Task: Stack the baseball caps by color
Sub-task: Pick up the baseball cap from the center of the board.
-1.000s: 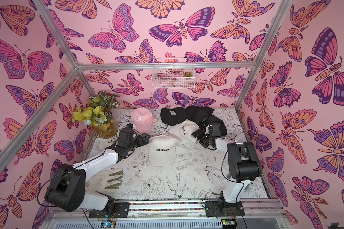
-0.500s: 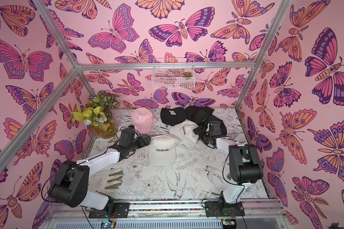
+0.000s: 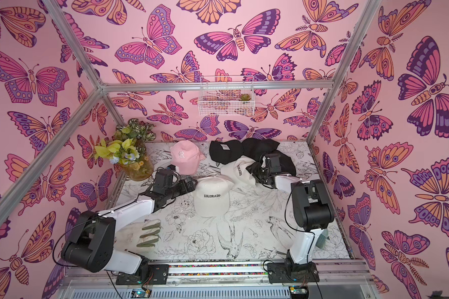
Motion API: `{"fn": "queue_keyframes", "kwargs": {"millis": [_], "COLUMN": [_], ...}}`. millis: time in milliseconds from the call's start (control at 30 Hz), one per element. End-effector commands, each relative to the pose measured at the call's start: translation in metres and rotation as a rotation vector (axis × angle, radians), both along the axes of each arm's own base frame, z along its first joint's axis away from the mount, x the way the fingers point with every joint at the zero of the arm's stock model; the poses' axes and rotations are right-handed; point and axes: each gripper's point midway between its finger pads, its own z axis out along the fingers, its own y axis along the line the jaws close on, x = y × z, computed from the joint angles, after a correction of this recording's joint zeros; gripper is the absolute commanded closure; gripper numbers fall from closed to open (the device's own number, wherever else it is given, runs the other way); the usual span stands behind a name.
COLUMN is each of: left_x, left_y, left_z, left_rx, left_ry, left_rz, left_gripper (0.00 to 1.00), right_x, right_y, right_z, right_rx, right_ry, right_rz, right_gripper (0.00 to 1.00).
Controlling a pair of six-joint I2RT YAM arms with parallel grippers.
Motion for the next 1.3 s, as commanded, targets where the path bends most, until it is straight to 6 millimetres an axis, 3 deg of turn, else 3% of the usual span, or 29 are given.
{"fn": "queue_keyframes", "kwargs": {"millis": [0,167,433,700,833,967,1267], "left_x": [-0.003,-0.001,0.004,0.007,0.011,0.015,0.029], "left_y": [0.006,-0.011,-0.038,-0.071,-0.087,-0.095,-0.109], "left_z": [0.013,0.037,0.066,0.107,0.128,0.145,0.137], "left_rx": [0.005,-0.021,-0.18,-0.514,-0.675,-0.794,-0.87], "left_ry": [-0.046,-0.111,-0.101,-0.065,-0.07,-0.118,-0.094], "left_rz": [-0.03,-0.145,-0.229,-0.298,-0.374,-0.43,-0.457], "left_gripper": [0.0,0.0,0.0,0.0,0.0,0.02,0.06], "right_x": [0.008,0.009,-0.011,-0.057,-0.075,-0.084,-0.099], "right_y": [0.01,0.013,0.004,0.031,0.044,0.052,0.083], "right_z": [0.026,0.081,0.177,0.256,0.274,0.277,0.271], "right_rx": [0.016,-0.006,-0.082,0.084,0.181,0.225,0.266], "right_ry": [-0.098,-0.277,-0.545,-0.797,-0.835,-0.835,-0.822], "right_rz": [0.04,0.094,0.115,0.302,0.397,0.443,0.561], "right_gripper": [0.62,1.0,1.0,1.0,1.0,1.0,1.0]}}
